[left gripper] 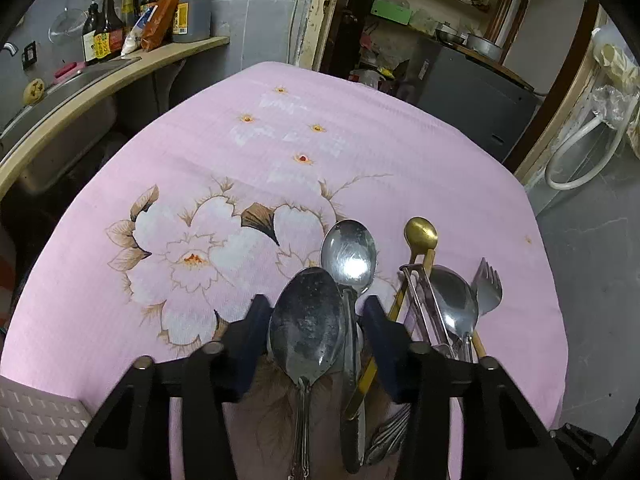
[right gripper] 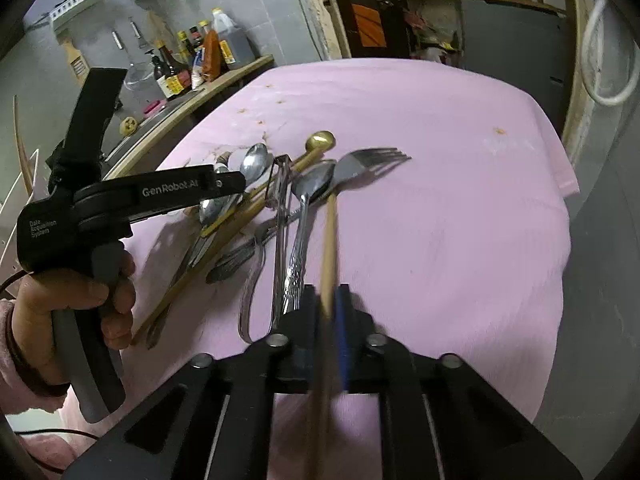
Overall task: Organize utensils
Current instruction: 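Grasp a large silver spoon with the left tool while the right grasps a wooden chopstick, then lift the spoon with the left tool while the right lifts the chopstick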
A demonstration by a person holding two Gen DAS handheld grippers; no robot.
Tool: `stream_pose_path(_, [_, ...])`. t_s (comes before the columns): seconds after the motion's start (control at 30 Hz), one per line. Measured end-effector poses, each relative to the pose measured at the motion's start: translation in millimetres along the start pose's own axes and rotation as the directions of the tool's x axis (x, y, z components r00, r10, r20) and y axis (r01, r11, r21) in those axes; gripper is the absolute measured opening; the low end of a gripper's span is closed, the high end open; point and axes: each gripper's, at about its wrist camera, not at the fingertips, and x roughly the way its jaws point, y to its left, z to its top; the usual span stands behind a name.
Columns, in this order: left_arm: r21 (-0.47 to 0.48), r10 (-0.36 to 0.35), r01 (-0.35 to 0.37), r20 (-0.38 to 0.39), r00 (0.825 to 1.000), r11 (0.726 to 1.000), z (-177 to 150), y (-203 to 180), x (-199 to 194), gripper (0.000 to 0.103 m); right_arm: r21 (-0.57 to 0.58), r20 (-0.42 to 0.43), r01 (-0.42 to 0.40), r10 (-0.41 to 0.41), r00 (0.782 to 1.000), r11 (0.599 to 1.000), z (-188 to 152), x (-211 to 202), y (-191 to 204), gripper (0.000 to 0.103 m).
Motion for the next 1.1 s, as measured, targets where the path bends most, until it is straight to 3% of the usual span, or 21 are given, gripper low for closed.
stream_pose_path(0.03, [-0.001, 0.002, -0.002, -0.004, 1.0, 1.0, 0.0, 0.1, -0.1, 0.036, 0.016, 0.0, 0.006, -0.006, 1.0, 1.0, -1.9, -2.1, -0.7, 0.007])
stream_pose_path(0.3, [-0.011, -0.064, 0.064, -0.053, 0.997, 0.998, -7.5, -4.1, -6.2, 0.036, 0.135, -0.028, 0.037, -0.033, 0.999, 0.99, -14.4, -10.4, -13.6, 0.007])
stream_pose_path(0.87, [0.095, -0.121, 0.137, -0.162, 0.979, 0.986, 0.7, -13.4, -2.1, 0.035, 0.083, -0.201, 0.019, -0.002, 0.98, 0.996, 38.0, 37.0, -12.8, 0.008])
stream_pose_path(1.1, [0.152, -0.122, 0.146, -0.158, 0.98, 0.978, -0.9, -21.3, -7.0, 0.034, 0.139, -0.189, 0.031, -0.004, 0.982, 0.99, 38.5, 39.5, -11.0, 0.006])
